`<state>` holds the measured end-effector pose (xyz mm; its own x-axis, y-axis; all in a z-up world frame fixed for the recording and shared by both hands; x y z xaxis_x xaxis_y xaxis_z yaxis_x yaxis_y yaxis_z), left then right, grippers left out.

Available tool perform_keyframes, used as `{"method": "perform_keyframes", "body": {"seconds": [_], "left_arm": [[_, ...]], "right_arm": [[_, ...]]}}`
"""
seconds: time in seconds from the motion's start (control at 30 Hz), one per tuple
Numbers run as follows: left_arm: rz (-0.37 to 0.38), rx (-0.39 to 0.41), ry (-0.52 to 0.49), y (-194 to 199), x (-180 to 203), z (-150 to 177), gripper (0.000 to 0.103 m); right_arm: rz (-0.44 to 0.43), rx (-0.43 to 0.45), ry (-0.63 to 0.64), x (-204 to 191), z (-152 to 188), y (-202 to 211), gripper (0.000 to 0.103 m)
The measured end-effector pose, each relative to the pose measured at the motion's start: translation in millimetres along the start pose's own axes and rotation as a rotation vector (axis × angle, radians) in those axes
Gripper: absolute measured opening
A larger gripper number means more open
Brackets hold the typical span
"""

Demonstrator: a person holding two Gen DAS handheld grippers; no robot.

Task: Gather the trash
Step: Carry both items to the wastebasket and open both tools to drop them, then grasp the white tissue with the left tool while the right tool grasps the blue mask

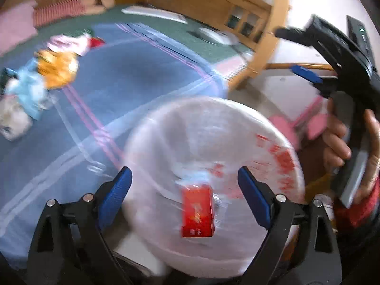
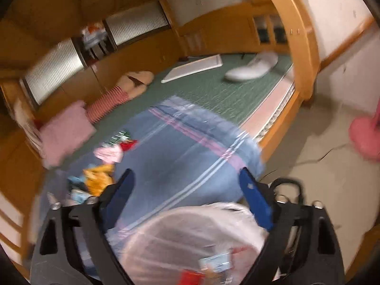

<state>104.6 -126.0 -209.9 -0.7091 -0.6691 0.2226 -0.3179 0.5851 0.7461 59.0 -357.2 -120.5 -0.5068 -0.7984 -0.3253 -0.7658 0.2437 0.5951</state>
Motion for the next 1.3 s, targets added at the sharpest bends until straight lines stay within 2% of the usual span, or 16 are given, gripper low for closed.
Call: {"method": "perform_keyframes", "body": {"seconds": [0.07,0.13,0.2,0.23,0.37,0.47,0.57,0.67,0.7,0.73,0.8,0.83,1.0,1.1,1.2,1.3], "left_arm": [[-0.16,0.044,0.052,6,-41,-11,0.093],[-0.436,0.088,0.149,21,-99,-18,0.095],[-0.598,0.088,0.247,30,-152,-18,0.095],[-0.635,0.092,0.316,33,-180,-19,0.095],[-0.622,0.169,0.491,42,-255,-26,0.09],[-0.577,0.187,0.438,29,-281,-27,0.085],[-0.545,0.112,0.387,-2,-278,-19,0.071],[-0.558,0.07,0.235,-24,-265,-24,0.068],[-0.57,0.043,0.193,-31,-261,-24,0.059],[-0.55,0.022,0.184,-37,-259,-23,0.042],[-0.483,0.028,0.212,-39,-258,-24,0.029],[-0.489,0.044,0.226,-32,-259,-25,0.027],[-0.589,0.141,0.272,16,-249,-17,0.027],[-0.661,0.191,0.35,51,-252,-2,0.027],[-0.75,0.187,0.458,76,-262,23,0.027],[-0.742,0.196,0.543,86,-269,39,0.027]], "right_arm": [[0.017,-0.011,0.072,-5,6,-6,0.099],[0.035,0.01,0.101,-11,11,-12,0.1],[0.004,0.006,0.093,-22,15,-19,0.1],[-0.011,-0.013,0.093,-29,15,-23,0.1],[-0.128,-0.167,0.123,-77,28,-45,0.099],[-0.165,-0.183,0.171,-106,36,-51,0.099],[-0.175,-0.199,0.226,-126,47,-56,0.099],[-0.184,-0.232,0.264,-145,56,-66,0.099],[-0.182,-0.238,0.279,-151,58,-70,0.099],[-0.181,-0.24,0.289,-156,59,-72,0.099],[-0.174,-0.248,0.311,-166,63,-79,0.099],[-0.174,-0.252,0.319,-172,65,-83,0.099],[-0.201,-0.241,0.364,-207,71,-105,0.099],[-0.228,-0.261,0.412,-237,82,-124,0.098],[-0.248,-0.287,0.48,-271,102,-147,0.095],[-0.225,-0.301,0.567,-296,127,-167,0.09]]}}
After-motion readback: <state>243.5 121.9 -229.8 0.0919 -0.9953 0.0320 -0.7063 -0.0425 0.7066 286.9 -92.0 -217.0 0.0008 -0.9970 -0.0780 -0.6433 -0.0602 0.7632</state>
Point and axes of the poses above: each gripper's, at about its wrist camera, not at the fingertips, and y roughly against the way its jaws point, x to its right, z to its underside, the point moved 8 cm from there along -y, roughly the way its jaws point, and after that the axes turned 4 degrees about -y, right-handed, at the moved point
